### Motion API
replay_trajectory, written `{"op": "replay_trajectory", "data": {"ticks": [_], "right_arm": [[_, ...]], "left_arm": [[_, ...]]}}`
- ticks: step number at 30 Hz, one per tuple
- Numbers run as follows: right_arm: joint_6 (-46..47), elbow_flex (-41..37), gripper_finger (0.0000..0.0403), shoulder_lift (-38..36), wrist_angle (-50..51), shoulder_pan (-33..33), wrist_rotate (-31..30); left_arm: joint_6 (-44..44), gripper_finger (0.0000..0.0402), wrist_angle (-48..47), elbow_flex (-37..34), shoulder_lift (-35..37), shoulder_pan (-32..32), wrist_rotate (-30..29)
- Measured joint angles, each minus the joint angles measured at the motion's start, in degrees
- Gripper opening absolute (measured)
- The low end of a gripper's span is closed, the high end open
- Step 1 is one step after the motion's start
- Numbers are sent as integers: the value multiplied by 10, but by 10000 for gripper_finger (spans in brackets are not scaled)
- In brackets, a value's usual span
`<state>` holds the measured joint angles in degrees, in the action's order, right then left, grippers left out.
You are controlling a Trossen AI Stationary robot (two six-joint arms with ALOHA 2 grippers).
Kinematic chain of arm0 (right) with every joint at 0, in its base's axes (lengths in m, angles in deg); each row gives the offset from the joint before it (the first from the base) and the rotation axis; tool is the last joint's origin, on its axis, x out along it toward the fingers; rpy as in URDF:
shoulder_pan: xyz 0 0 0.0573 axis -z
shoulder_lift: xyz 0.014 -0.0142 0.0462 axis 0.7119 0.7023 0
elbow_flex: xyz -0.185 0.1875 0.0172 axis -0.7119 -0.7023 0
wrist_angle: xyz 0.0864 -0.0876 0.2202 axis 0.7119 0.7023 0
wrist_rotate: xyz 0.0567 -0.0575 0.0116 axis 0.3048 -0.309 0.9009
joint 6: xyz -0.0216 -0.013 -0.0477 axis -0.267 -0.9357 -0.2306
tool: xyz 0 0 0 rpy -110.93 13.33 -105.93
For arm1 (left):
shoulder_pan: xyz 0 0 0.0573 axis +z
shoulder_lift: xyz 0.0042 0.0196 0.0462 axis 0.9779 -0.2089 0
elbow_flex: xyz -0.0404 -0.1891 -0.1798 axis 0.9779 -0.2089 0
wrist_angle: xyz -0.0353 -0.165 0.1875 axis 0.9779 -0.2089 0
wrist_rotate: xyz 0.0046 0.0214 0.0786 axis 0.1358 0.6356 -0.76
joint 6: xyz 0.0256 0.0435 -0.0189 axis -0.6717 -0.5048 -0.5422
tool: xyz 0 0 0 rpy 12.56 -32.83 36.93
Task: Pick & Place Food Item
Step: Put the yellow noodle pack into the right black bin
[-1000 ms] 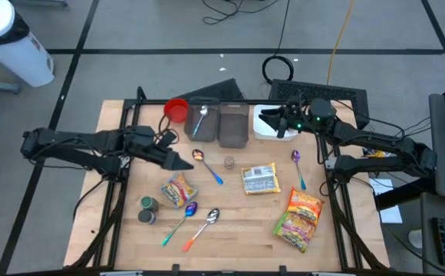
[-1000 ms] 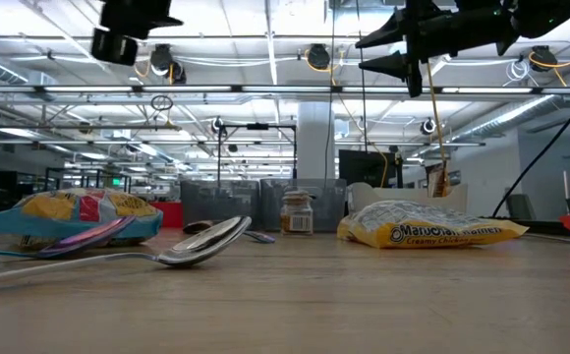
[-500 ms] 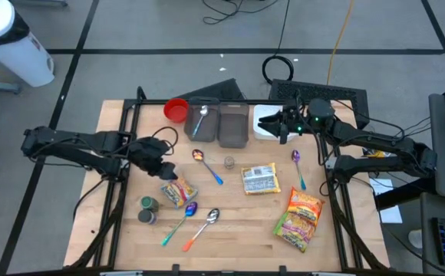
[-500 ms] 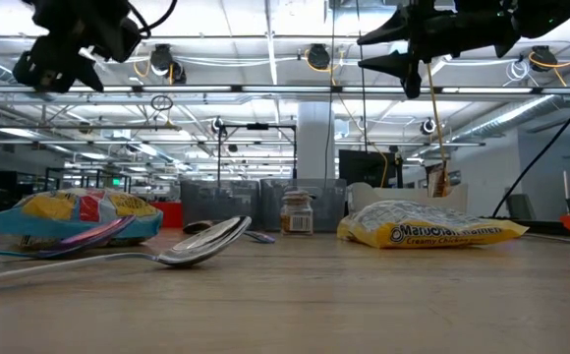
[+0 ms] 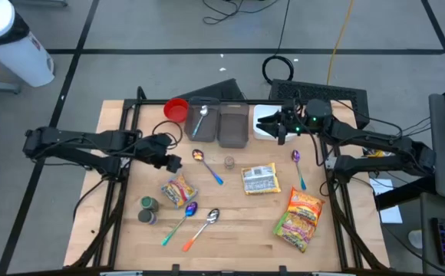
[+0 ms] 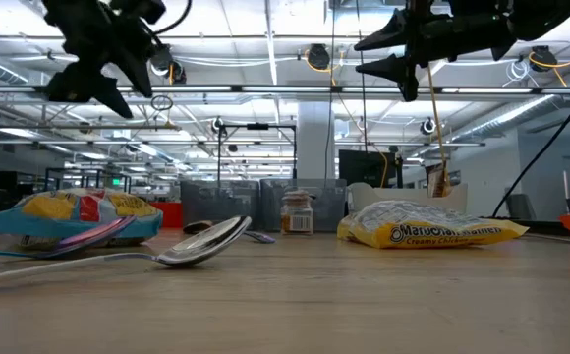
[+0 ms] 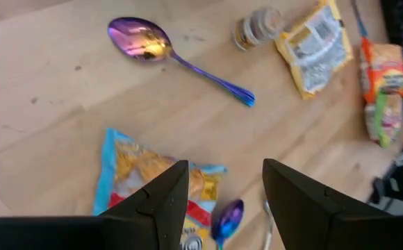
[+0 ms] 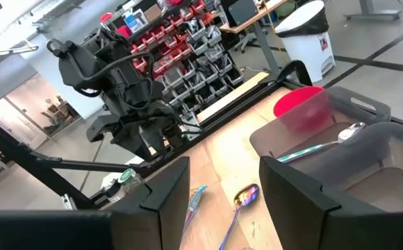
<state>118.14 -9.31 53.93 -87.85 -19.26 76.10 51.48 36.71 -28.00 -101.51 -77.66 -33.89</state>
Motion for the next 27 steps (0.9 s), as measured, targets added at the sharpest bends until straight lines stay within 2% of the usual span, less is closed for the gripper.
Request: {"op": "replay_trajectory", "data": {"ticks": [8,12,16,27], "right_arm": [[28,0,166,31,-9,0,1],[28,0,166,40,-10,0,1],[27,0,166,42,-10,0,1],[13,0,166,42,-12,0,1]], "left_arm": [[-42,191,43,0,-73,24,31],[-85,191,43,0,-92,33,78],[-113,191,42,0,-97,39,117],[-120,191,44,0,-97,70,134]]}}
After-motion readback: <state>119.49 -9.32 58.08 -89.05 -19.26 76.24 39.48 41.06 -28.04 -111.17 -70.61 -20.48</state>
